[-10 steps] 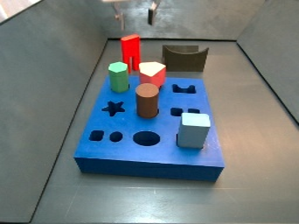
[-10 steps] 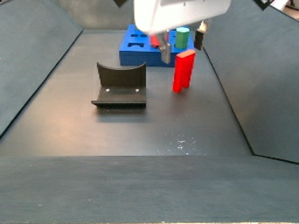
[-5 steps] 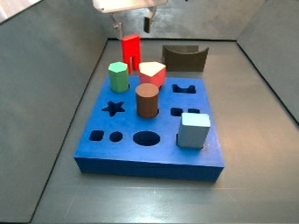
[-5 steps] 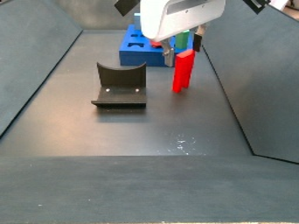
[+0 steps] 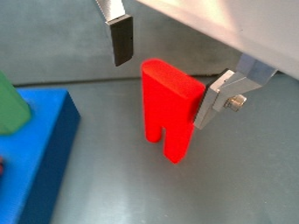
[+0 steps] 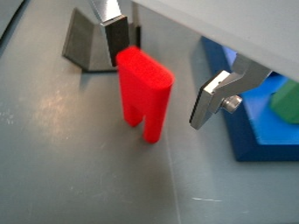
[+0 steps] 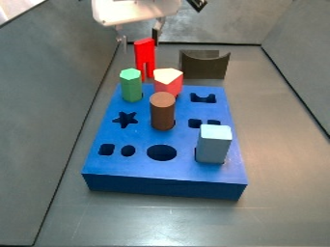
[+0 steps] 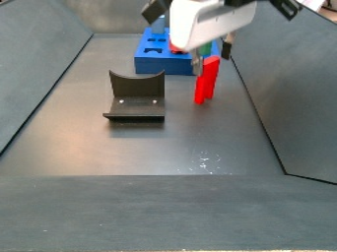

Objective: Pick up the square-circle object. Move up. Rotate the square-circle object. Move to above the board. Insert the square-circle object.
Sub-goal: Pick up the square-circle object.

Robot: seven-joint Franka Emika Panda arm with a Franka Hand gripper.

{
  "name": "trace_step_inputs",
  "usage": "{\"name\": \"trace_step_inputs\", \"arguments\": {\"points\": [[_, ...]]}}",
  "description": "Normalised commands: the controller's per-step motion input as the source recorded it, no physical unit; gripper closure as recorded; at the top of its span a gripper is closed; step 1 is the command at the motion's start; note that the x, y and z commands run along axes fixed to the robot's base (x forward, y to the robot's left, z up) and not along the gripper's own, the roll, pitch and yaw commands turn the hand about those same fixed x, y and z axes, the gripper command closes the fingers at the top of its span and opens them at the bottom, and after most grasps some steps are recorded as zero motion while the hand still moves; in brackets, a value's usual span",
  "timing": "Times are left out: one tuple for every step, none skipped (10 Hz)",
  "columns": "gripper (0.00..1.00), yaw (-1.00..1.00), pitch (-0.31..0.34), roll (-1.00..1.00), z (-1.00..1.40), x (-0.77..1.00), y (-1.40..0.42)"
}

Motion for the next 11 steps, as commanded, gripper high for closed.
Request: {"name": "trace_step_inputs", "arguments": {"points": [[0.00, 0.17, 0.000, 0.09, -0.26, 0.00, 0.12], [0.00, 0.03, 0.000, 0.00, 0.00, 0.00, 0.00], [0.00, 0.01, 0.000, 0.00, 0.00, 0.00, 0.00], [0.00, 0.05, 0.000, -0.04, 0.00, 0.05, 0.04], [0.00, 0.08, 0.000, -0.06, 0.00, 0.18, 0.06], [0.00, 0.08, 0.000, -0.06, 0.00, 0.17, 0.03], [0.00, 0.00, 0.000, 0.01, 0.00, 0.00, 0.00], [1.00, 0.00, 0.051, 0.07, -0.03, -0.12, 0.03], [1.00, 0.02, 0.000, 0.05, -0.39, -0.03, 0.07], [1.00, 0.00, 0.000, -0.02, 0.00, 0.00, 0.00], [1.00, 0.00, -0.054, -0.06, -0.05, 0.00, 0.00]]}}
